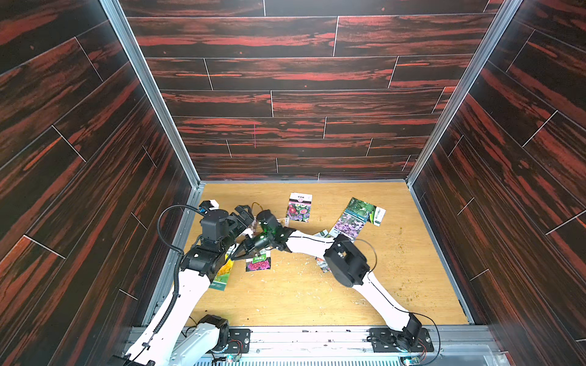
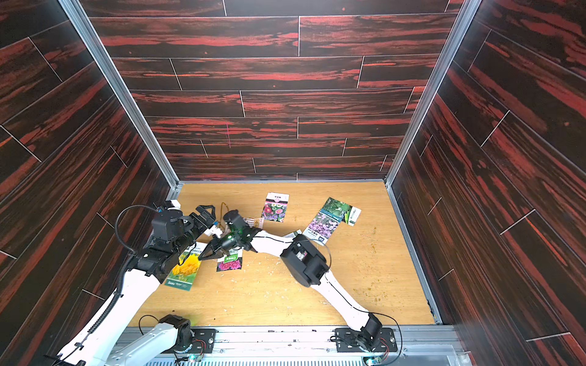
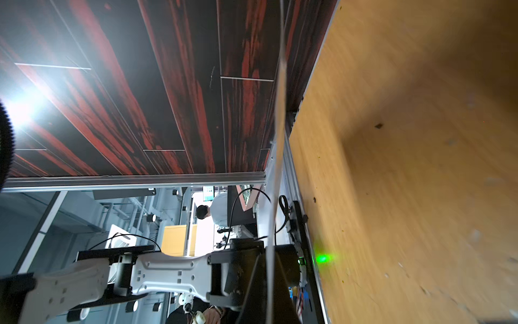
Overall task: Arrange the seed packets in a row
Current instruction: Place the seed packet at the center of the board.
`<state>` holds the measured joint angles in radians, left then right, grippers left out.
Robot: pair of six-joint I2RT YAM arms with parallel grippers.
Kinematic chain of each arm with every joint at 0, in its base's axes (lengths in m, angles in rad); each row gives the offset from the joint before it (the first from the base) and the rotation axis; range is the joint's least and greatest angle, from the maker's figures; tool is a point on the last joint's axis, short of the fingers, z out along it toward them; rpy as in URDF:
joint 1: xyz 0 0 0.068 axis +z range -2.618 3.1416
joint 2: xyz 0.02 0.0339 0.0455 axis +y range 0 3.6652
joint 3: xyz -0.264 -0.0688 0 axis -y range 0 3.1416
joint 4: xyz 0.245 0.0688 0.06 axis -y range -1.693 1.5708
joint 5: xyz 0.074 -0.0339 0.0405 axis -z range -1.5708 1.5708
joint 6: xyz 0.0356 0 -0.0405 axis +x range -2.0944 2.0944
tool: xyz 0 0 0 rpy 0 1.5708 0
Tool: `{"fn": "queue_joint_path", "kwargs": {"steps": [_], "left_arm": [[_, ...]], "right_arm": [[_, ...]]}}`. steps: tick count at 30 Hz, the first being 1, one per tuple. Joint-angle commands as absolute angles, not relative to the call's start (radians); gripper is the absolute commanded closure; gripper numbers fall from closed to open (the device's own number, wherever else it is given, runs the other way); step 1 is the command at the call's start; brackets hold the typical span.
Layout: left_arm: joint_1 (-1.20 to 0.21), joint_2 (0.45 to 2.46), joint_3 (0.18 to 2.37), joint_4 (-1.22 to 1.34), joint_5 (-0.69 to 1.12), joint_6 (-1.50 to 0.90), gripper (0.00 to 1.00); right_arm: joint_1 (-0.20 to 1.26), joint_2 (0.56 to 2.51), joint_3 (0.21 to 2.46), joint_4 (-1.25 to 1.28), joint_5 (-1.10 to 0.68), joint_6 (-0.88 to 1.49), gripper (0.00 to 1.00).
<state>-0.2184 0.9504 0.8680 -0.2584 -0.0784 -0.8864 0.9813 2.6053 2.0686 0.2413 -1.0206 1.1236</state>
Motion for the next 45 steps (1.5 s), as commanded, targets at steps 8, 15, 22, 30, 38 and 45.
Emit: {"fn": "queue_joint_path", "kwargs": {"steps": [8,15,22,30,38,45], "left_arm": [[-0.202,0.905,0.876,-0.317,-0.087,-0.868,0.0],[-0.197,0.904,0.88,-0.322,-0.084,-0.862,0.0],[-0.196,0.905,0.877,-0.322,-0.081,-0.859,0.0],[-0.193,0.91,0.88,-0.319,-0.078,-0.855,0.0],[-0.192,0.901,0.887,-0.336,-0.091,-0.846,0.0],[-0.192,0.868,0.866,-0.362,-0.119,-0.837,0.0]], "right_arm": [[1.0,2.751,2.205,0.173,-1.043,1.212,1.0],[1.0,2.807,2.263,0.143,-1.031,1.229,0.98],[0.997,2.858,2.38,-0.004,-1.011,1.171,0.85],[0.996,2.824,2.412,-0.207,-0.92,1.027,0.59],[0.991,2.726,2.404,-0.421,-0.752,0.855,0.49],[0.986,2.626,2.382,-0.56,-0.607,0.724,0.47]]}}
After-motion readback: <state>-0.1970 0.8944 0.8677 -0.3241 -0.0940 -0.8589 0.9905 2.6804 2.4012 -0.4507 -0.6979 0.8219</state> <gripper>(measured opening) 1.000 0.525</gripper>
